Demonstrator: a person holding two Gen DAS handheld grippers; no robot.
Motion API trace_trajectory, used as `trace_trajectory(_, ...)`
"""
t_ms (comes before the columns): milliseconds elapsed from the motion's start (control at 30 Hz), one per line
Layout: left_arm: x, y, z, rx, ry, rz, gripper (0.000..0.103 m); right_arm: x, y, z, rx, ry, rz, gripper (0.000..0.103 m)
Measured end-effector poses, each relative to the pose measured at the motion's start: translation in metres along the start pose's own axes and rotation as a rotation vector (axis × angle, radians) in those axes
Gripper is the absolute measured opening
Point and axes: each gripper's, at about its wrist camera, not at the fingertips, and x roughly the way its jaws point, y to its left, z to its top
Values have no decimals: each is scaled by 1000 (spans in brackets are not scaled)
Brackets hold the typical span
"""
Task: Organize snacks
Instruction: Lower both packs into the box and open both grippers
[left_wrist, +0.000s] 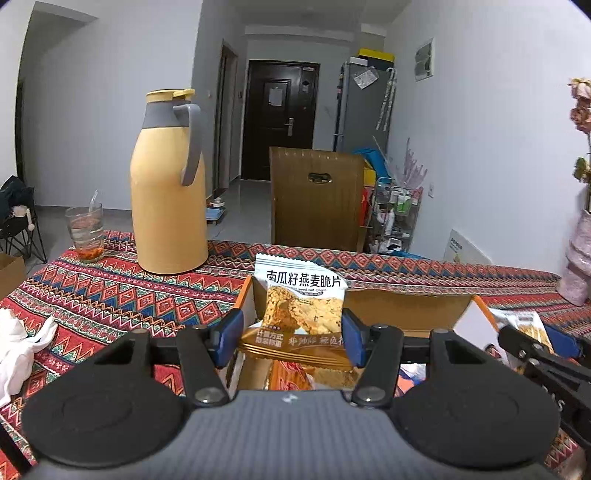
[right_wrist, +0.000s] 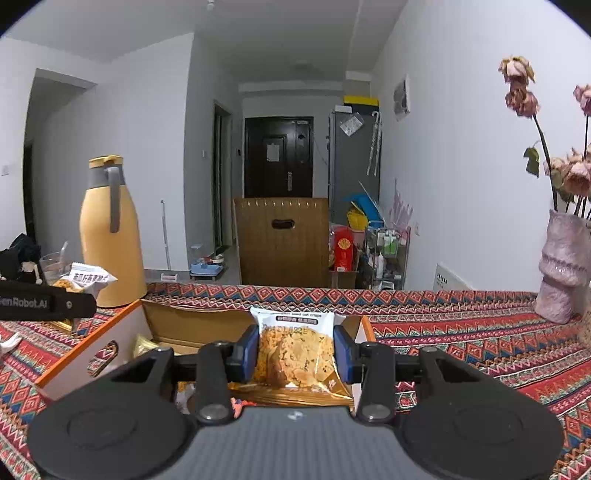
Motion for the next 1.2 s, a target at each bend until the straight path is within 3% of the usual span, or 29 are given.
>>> trace_trajectory(167, 17, 7, -14, -18, 3, 33, 57, 15, -2, -13, 14, 22, 14, 41)
trace_trajectory(500, 30, 7, -26, -2, 39, 17, 60, 35, 5, -31, -6, 75, 30, 41)
trace_trajectory(633, 27, 6, -29, -8, 19, 21, 83, 37, 6, -34, -10, 88, 28, 45)
trace_trajectory(667, 25, 6, -28, -12, 11, 24, 91, 37, 5, -33, -7, 85, 22, 47)
trace_trajectory(733, 22, 8, -27, -27, -6, 34, 103, 36, 3, -33, 9, 83, 19, 66)
trace_trajectory(833, 21, 12, -26, -55, -8, 40, 103, 33, -1, -32, 25, 72, 10, 95)
trace_trajectory(933, 22, 14, -25, -64, -2, 41, 103, 32, -2, -32, 34, 70, 7, 102)
trace_trajectory(1200, 16, 14, -20, -65, -10, 31, 103, 30, -3, -31, 42, 72, 0, 103)
